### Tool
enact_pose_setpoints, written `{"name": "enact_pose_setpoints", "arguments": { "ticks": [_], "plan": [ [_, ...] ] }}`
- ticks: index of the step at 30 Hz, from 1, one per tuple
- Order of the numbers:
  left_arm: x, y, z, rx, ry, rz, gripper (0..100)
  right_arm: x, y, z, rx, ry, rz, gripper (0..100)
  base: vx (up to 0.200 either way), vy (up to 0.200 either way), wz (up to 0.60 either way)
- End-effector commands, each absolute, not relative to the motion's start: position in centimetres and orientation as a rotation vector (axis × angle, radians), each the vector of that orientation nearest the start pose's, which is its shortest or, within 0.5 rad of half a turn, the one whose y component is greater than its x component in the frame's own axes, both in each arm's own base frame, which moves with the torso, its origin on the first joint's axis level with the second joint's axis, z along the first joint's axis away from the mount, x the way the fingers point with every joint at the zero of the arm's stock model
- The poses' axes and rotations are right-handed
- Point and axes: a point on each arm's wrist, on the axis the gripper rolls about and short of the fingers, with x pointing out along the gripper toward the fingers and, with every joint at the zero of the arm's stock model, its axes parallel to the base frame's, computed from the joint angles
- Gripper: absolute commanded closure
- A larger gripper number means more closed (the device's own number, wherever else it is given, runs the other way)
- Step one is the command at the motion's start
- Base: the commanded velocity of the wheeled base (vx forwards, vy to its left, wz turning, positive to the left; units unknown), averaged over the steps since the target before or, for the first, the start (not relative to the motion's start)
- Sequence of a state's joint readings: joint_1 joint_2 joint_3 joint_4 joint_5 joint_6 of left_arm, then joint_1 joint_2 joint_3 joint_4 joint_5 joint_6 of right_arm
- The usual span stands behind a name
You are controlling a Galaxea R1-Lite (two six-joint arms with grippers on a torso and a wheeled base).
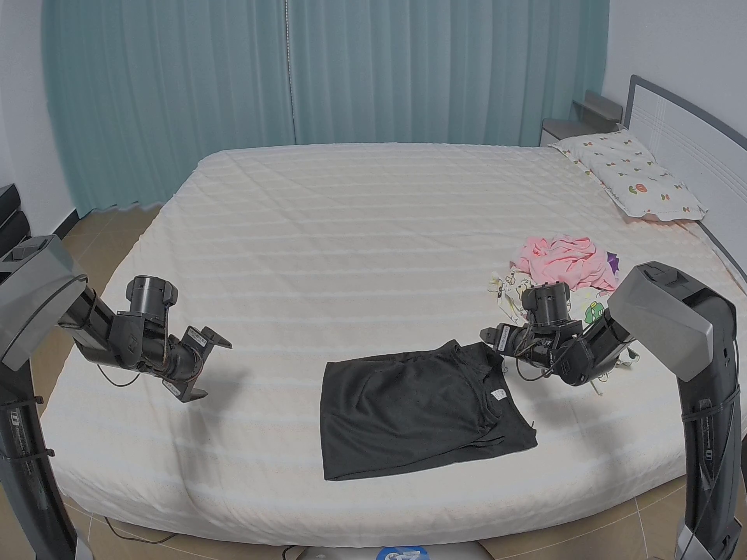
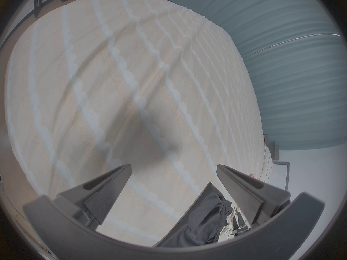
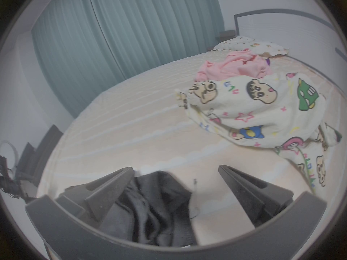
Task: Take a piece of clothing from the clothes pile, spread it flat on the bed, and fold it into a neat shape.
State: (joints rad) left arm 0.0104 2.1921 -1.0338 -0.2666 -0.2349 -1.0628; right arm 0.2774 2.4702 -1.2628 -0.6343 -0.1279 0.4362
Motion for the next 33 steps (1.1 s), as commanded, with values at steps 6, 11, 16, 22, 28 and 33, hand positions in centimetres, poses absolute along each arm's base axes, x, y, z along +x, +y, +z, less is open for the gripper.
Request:
{"name": "enact_pose_setpoints", "arguments": {
  "ticks": [6,11,16,22,28,33],
  "plan": [
    [37.8,-0.1,3.4,-1.094,0.922,0.286,0,43.3,16.1,0.7,0.344,0.588,0.211,0,0.000,0.000,0.00],
    [37.8,-0.1,3.4,-1.094,0.922,0.286,0,43.3,17.0,-0.4,0.347,0.618,0.262,0,0.000,0.000,0.00],
    [37.8,-0.2,3.4,-1.092,0.922,0.284,0,43.9,17.9,-2.2,0.341,0.632,0.274,0,0.000,0.000,0.00],
    [37.8,-0.2,3.4,-1.091,0.921,0.282,0,43.9,18.4,-2.5,0.336,0.636,0.282,0,0.000,0.000,0.00],
    [37.8,-0.2,3.4,-1.091,0.921,0.282,0,43.9,18.3,-3.3,0.323,0.645,0.271,100,0.000,0.000,0.00],
    [37.8,-0.2,3.4,-1.091,0.921,0.282,0,44.2,17.3,-2.9,0.332,0.634,0.241,100,0.000,0.000,0.00]
  ]
}}
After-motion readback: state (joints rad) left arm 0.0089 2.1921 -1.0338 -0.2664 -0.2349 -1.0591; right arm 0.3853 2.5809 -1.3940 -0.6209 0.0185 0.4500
